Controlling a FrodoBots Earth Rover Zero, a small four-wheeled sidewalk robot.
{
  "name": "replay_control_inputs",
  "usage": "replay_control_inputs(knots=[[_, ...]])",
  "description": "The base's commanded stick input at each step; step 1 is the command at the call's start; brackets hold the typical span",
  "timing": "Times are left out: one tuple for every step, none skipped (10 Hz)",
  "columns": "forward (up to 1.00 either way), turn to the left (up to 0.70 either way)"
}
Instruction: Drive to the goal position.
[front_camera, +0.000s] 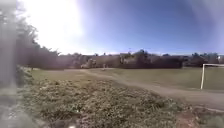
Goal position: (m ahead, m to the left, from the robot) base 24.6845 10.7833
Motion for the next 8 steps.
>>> replay_control_inputs(knots=[[0.7, -0.35], [0.7, -0.35], [0.7, -0.35], [0.7, -0.35], [0.7, -0.35], [0.7, 0.03], [0.7, 0.01], [0.7, 0.0]])
